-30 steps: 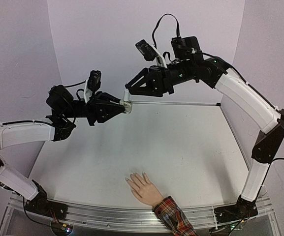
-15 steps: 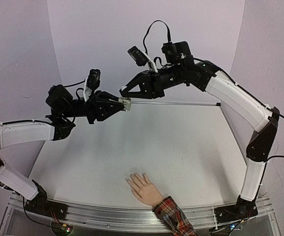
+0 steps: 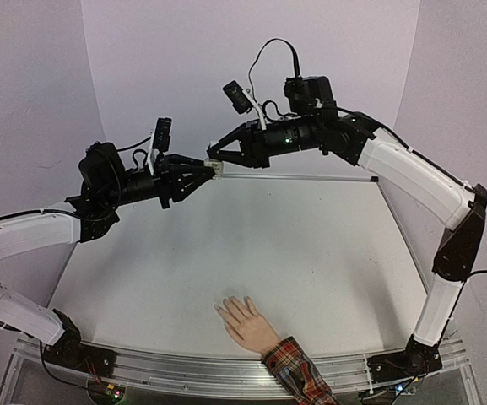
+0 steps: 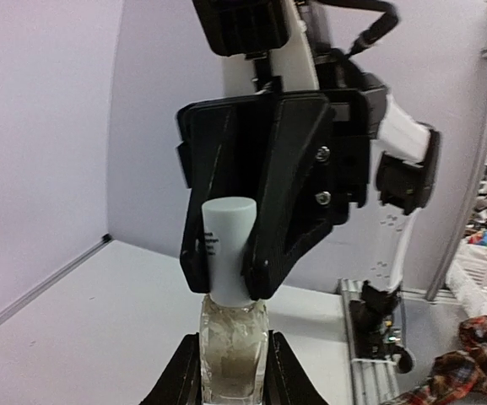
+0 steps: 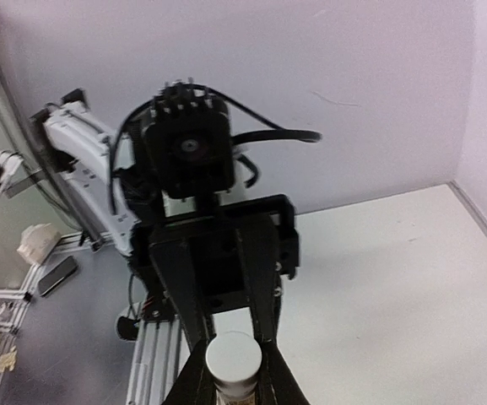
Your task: Paint the nails
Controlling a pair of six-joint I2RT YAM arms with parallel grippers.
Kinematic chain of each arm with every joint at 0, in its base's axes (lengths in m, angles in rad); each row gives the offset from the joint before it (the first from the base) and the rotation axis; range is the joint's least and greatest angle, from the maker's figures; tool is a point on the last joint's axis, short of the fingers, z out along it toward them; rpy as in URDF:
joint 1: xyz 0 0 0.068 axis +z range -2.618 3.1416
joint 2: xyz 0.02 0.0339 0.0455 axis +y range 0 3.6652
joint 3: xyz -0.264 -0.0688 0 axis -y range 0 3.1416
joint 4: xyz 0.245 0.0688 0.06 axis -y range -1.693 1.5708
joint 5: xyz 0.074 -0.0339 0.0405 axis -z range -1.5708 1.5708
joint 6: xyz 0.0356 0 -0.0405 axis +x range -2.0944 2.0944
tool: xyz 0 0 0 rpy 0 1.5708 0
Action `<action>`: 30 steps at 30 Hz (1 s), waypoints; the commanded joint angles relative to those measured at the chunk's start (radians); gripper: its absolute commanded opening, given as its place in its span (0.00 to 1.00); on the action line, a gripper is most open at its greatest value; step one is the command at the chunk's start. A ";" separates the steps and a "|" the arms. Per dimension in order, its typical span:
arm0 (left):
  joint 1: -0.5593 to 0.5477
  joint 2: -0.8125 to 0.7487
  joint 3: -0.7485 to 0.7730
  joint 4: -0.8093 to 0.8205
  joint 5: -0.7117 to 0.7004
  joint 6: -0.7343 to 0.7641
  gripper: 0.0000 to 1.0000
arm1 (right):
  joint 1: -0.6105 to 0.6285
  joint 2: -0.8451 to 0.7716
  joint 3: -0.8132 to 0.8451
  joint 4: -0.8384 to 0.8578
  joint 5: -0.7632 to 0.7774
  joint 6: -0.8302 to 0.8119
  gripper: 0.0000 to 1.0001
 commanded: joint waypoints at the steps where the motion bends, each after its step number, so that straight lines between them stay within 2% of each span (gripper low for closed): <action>1: 0.011 -0.072 0.090 -0.007 -0.327 0.160 0.00 | 0.053 0.012 -0.056 -0.085 0.362 0.118 0.00; 3: 0.011 -0.066 0.098 -0.014 -0.419 0.185 0.00 | 0.079 0.031 -0.045 -0.087 0.538 0.188 0.00; 6: 0.009 -0.039 0.120 -0.021 -0.566 0.208 0.00 | 0.152 0.068 0.002 -0.148 0.967 0.327 0.00; 8: 0.008 -0.013 0.125 0.004 -0.651 0.213 0.00 | 0.213 0.119 0.082 -0.232 1.182 0.428 0.00; 11: 0.008 0.021 0.142 0.026 -0.688 0.205 0.00 | 0.275 0.202 0.241 -0.342 1.345 0.511 0.00; 16: 0.008 0.052 0.136 0.051 -0.633 0.168 0.00 | 0.292 0.208 0.328 -0.353 1.335 0.484 0.21; 23: 0.008 0.022 0.056 0.013 -0.567 0.130 0.00 | 0.256 0.024 0.282 -0.353 1.124 0.431 0.79; 25: 0.008 0.001 0.025 0.002 -0.561 0.120 0.00 | 0.241 -0.047 0.228 -0.354 0.994 0.349 0.85; 27: 0.008 -0.020 0.003 -0.014 -0.538 0.119 0.00 | 0.196 -0.115 0.147 -0.346 0.855 0.301 0.86; 30: 0.010 -0.053 -0.015 -0.011 -0.406 0.115 0.00 | 0.116 -0.169 0.073 -0.316 0.626 0.222 0.84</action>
